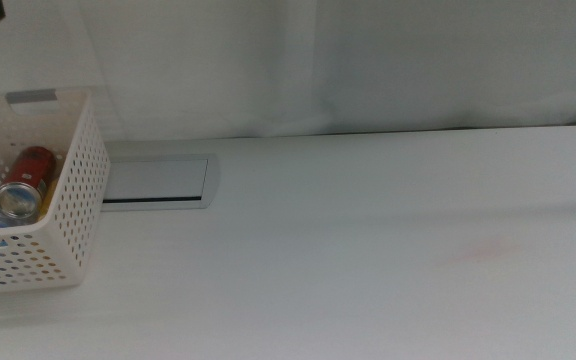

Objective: Use arms to grab the bottles and put them into the dustbin to the left of the table.

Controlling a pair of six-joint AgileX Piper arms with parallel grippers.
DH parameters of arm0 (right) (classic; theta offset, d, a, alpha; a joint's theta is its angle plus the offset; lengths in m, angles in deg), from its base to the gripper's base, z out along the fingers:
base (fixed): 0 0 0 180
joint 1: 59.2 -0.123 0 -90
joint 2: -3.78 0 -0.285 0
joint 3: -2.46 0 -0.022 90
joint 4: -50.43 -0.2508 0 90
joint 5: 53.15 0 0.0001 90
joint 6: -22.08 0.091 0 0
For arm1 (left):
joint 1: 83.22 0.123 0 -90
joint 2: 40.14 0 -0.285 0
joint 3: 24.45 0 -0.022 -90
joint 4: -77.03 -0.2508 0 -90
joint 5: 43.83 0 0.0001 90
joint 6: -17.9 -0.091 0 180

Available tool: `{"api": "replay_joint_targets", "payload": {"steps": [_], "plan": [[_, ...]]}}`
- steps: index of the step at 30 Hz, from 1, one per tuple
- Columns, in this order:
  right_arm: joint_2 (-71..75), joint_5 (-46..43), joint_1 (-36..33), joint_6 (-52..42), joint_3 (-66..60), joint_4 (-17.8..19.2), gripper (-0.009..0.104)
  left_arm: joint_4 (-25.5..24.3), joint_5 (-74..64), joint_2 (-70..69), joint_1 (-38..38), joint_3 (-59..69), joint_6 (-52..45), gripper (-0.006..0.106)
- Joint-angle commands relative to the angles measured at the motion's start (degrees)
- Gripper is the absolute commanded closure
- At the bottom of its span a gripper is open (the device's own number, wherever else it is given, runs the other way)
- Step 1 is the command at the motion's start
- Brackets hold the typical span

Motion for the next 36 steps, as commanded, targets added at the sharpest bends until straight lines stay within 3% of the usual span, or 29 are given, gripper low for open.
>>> {"api": "replay_joint_targets", "payload": {"steps": [1, 4, 7, 8, 14, 23, 28, 33, 36], "plan": [[-0.13, -0.5, 0.44, -0.17, -2.12, 0.51, 0.098, 0.37, -1.24, -1.64, -1.04, -0.25, -0.21, 0.036], [-0.13, -0.5, 0.44, -0.17, -2.12, 0.51, 0.098, 0.48, -3.67, -3.28, -1.73, -0.25, -0.21, 0.059], [-0.13, -0.5, 0.44, -0.17, -2.12, 0.51, 0.098, 0.48, -6.21, -5.18, -1.73, -0.14, -0.21, 0.101], [-0.13, -0.5, 0.44, -0.17, -2.12, 0.51, 0.098, 0.48, -6.63, -6.02, -1.73, 0.18, -0.21, 0.103], [-0.13, -0.5, 0.44, -0.17, -2.12, 0.51, 0.098, 0.46, -1.42, -15.39, -4.42, 8.68, -0.83, 0.103], [-0.13, -0.61, 0.44, -0.17, -2.12, 0.51, 0.098, 0.6, 8.21, -40.22, -7.98, 35.72, -7.95, 0.103], [-0.13, -0.51, 0.44, -0.17, -2.12, 0.51, 0.098, 2.9, 8.77, -51.18, -7.98, 45.75, -5.94, 0.103], [-0.13, -0.51, 0.44, -0.17, -2.12, 0.51, 0.098, 10.04, 9.46, -57.96, -7.98, 51.79, -5.49, 0.103], [-0.13, -0.51, 0.44, -0.17, -2.12, 0.51, 0.098, 11.45, 12.04, -60.69, -7.98, 56.31, -1.4, 0.103]]}}
